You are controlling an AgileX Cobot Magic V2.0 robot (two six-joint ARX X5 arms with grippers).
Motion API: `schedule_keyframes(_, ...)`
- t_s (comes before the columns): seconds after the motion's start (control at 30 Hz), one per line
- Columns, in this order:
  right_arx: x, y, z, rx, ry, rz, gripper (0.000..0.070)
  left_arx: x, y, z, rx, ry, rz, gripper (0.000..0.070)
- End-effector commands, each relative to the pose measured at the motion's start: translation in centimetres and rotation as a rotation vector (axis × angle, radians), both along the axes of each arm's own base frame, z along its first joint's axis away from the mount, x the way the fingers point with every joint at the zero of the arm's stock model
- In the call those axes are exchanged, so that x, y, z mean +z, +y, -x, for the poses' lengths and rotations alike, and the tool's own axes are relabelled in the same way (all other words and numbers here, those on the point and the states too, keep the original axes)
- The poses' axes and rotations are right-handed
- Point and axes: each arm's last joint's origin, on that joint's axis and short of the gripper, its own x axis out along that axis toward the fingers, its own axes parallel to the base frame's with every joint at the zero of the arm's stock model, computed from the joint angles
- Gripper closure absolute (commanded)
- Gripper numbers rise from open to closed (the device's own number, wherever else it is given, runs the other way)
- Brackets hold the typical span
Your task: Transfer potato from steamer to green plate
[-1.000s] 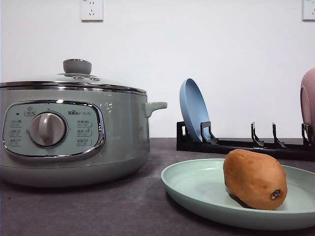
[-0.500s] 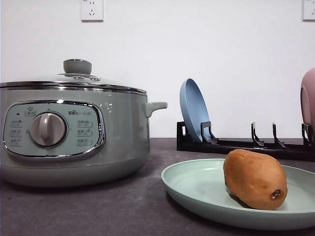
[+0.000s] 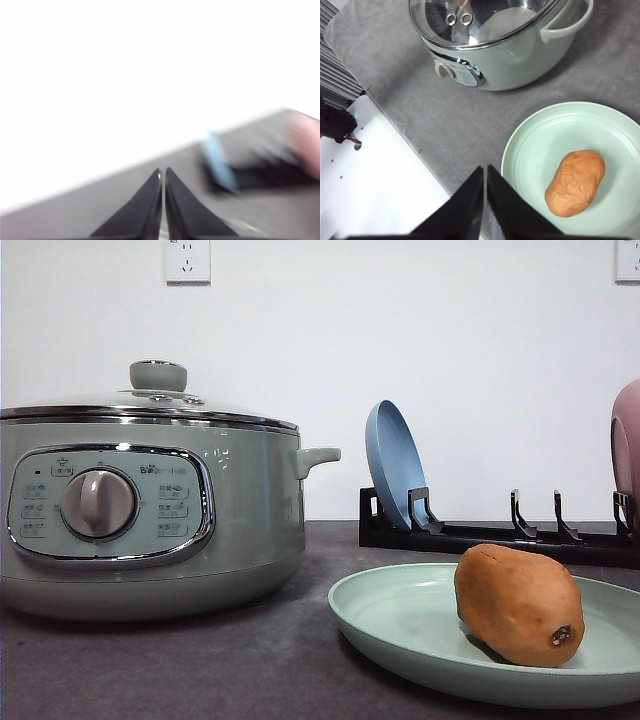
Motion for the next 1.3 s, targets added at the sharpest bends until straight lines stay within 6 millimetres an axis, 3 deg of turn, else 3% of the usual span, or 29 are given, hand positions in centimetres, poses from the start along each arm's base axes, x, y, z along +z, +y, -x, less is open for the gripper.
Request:
schedule_keyframes(0.0, 0.5, 0.2, 0.0, 0.015, -0.022, -0.009, 0.07, -0.8, 0.5, 0.3, 0.069, -0.062, -0.037, 0.07)
schedule_keyframes(0.23, 0.5, 0.2, 0.0, 0.015, -0.022, -0.009, 0.07, -7.2, 1.8, 1.3, 0.312, -0.185, -0.037, 0.07)
schedule_keyframes(0.57, 0.5, 0.2, 0.0, 0.015, -0.022, -0.009, 0.07, -19.5, 2.2, 0.0, 0.365, -0.213, -0.027, 0.07)
schedule_keyframes(0.77, 0.5, 0.2, 0.0, 0.015, -0.022, -0.009, 0.07, -25.5, 2.4, -0.1, 0.416, -0.16, -0.035, 0.07)
schedule_keyframes(1.03, 0.5, 0.2, 0.0, 0.015, -0.022, -0.009, 0.07, -31.2, 2.5, -0.3, 0.462, -0.08, -0.048, 0.07)
schedule_keyframes(1.27, 0.5, 0.2, 0.0, 0.015, -0.022, -0.009, 0.07, -34.1, 2.5, -0.5, 0.462, -0.03, -0.055, 0.07)
